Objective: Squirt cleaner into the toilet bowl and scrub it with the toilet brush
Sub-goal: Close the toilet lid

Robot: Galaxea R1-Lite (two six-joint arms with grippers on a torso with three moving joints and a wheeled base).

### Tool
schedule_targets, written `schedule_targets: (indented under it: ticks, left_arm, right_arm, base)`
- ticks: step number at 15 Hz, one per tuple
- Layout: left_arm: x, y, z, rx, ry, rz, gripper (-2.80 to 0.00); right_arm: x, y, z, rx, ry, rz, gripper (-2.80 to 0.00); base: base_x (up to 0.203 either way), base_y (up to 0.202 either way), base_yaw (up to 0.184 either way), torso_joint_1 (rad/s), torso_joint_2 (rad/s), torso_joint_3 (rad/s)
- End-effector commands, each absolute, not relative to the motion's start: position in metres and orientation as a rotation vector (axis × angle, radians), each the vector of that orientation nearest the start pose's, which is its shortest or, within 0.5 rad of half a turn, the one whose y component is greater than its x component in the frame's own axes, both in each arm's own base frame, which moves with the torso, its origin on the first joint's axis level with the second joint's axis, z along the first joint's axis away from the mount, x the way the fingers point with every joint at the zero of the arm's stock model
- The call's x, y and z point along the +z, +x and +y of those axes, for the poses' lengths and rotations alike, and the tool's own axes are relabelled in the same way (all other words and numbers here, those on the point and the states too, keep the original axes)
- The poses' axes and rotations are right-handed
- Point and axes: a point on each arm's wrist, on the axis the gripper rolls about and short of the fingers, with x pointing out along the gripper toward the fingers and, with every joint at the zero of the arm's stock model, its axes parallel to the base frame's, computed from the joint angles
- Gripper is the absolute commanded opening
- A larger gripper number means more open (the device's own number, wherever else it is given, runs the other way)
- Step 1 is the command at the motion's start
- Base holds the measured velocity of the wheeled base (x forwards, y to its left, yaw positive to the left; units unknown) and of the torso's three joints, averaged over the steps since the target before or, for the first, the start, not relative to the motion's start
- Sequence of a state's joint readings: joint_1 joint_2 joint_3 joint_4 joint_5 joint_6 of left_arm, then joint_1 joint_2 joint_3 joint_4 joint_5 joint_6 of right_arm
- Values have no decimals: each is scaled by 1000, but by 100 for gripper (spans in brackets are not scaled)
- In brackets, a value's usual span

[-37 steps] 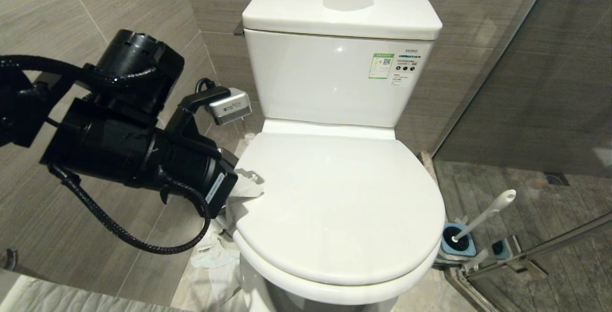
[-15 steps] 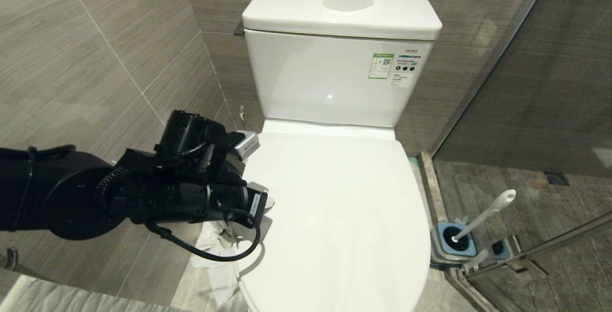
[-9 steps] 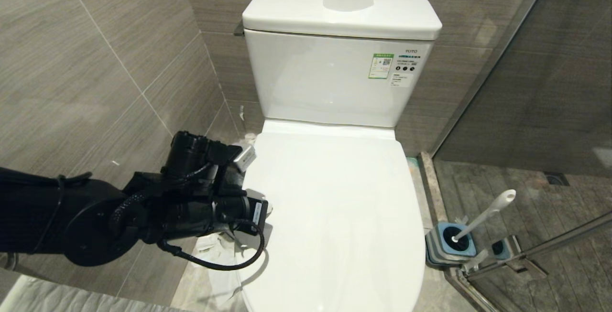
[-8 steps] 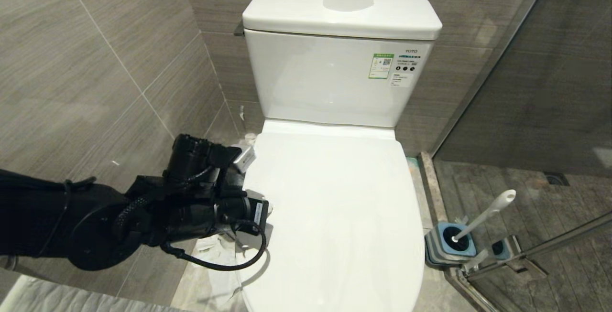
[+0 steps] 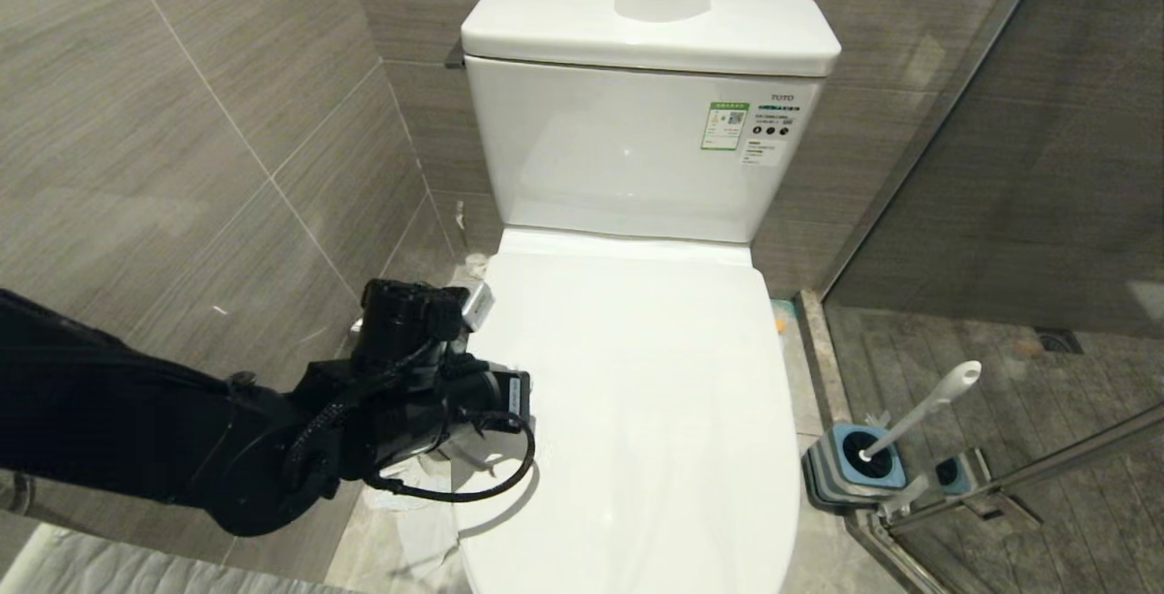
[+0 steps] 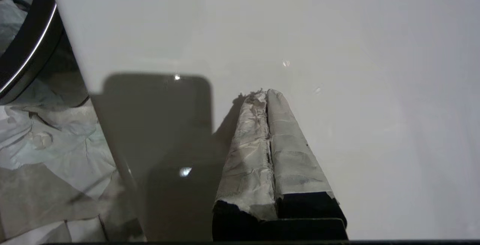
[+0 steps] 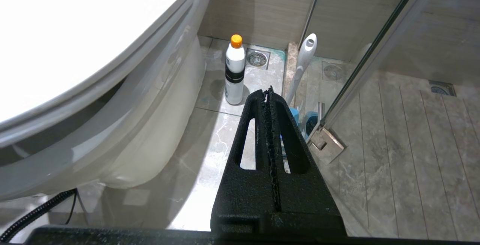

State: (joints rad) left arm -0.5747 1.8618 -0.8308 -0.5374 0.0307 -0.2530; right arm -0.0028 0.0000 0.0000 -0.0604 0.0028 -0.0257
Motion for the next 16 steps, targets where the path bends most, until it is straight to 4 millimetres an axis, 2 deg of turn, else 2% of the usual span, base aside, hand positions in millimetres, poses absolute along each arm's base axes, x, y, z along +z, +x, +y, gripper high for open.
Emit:
schedule_targets:
  ticks: [1, 6, 11, 13, 16]
  left_arm:
    - [106, 285, -184, -459, -86, 566, -280]
    - [90, 288, -186, -408, -136, 617, -280]
    - [83, 289, -188, -380, -171, 642, -280]
    - [92, 289, -188, -385, -180, 618, -280]
    - [130, 280, -182, -420, -220, 518, -280]
  right_arm:
    - [75, -21, 0, 0, -26, -37, -280]
    - [75, -21, 0, 0, -26, -35, -280]
    - [75, -21, 0, 0, -26, -34, -280]
    - [75, -21, 0, 0, -25, -35, -280]
    - [75, -21, 0, 0, -26, -35, -280]
  base:
    - [0, 0, 0, 0, 0, 0]
    - [0, 0, 0, 0, 0, 0]
    - [0, 0, 0, 0, 0, 0]
    - [0, 0, 0, 0, 0, 0]
    - [0, 0, 0, 0, 0, 0]
